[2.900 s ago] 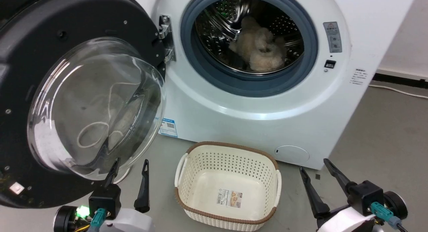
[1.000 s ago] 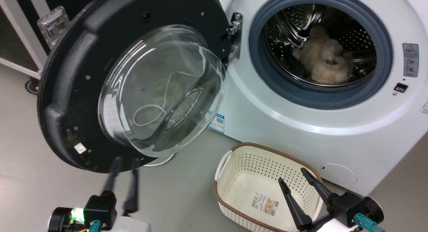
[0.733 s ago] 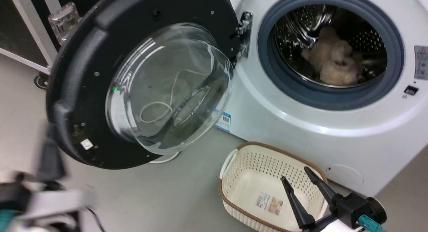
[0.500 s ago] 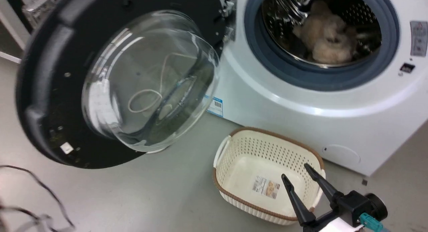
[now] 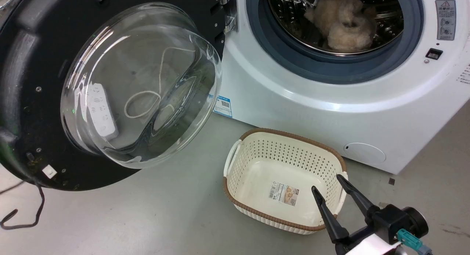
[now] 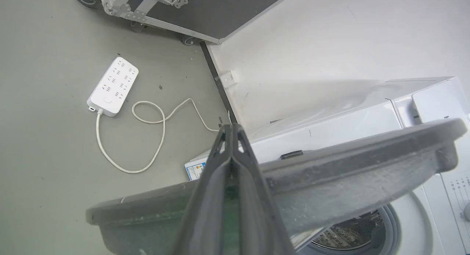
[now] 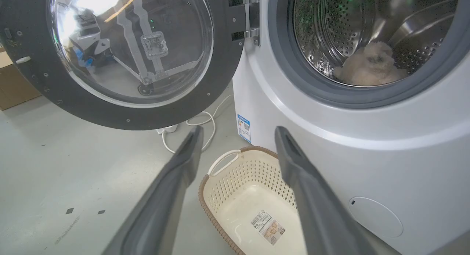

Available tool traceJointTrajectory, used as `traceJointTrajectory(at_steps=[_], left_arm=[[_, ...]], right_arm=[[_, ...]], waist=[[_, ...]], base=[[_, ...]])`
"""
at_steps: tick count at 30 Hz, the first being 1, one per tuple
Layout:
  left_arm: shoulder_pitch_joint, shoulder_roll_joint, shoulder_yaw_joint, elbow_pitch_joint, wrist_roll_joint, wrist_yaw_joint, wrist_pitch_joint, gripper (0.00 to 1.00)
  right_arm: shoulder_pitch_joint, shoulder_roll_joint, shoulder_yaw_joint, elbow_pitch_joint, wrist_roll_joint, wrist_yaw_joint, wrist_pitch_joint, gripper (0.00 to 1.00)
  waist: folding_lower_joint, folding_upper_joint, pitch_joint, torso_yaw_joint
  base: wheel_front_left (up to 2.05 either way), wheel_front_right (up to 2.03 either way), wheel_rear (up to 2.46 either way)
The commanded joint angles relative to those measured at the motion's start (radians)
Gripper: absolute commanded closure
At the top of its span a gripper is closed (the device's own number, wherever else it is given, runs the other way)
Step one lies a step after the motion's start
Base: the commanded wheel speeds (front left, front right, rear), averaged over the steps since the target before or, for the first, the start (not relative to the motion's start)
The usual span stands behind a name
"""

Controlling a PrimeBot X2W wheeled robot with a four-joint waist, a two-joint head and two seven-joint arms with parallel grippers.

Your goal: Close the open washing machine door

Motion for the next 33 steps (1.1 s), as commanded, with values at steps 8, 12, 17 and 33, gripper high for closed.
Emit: traceJointTrajectory(at_steps=[8, 12, 17, 33], left_arm=[[0.059, -0.026, 0.005, -0.025, -0.163, -0.051, 0.234, 1.0], [0.148, -0.063, 0.003, -0.102, -0.224, -0.068, 0.327, 1.0], [0.258, -0.129, -0.022, -0.227, -0.271, -0.075, 0.413, 1.0], [0.574, -0.34, -0.372, -0.511, -0.331, -0.069, 0.405, 1.0]], right_arm=[[-0.012, -0.001, -0.005, 0.014, 0.014, -0.001, -0.005, 0.0], [-0.007, 0.005, -0.014, 0.02, 0.013, -0.001, -0.005, 0.0], [0.003, 0.014, -0.043, 0.018, 0.007, -0.001, -0.005, 0.0], [0.013, 0.065, -0.221, 0.01, -0.077, -0.001, -0.005, 0.0]], waist=[[-0.0001, 0.0, -0.02, -0.012], [-0.0001, 0.0, -0.048, -0.025], [-0.0001, 0.0, -0.077, -0.04], [-0.0001, 0.0, -0.084, -0.227]], base=[[0.0, 0.0, 0.0], [0.0, 0.0, 0.0], [0.0, 0.0, 0.0], [0.0, 0.0, 0.0]])
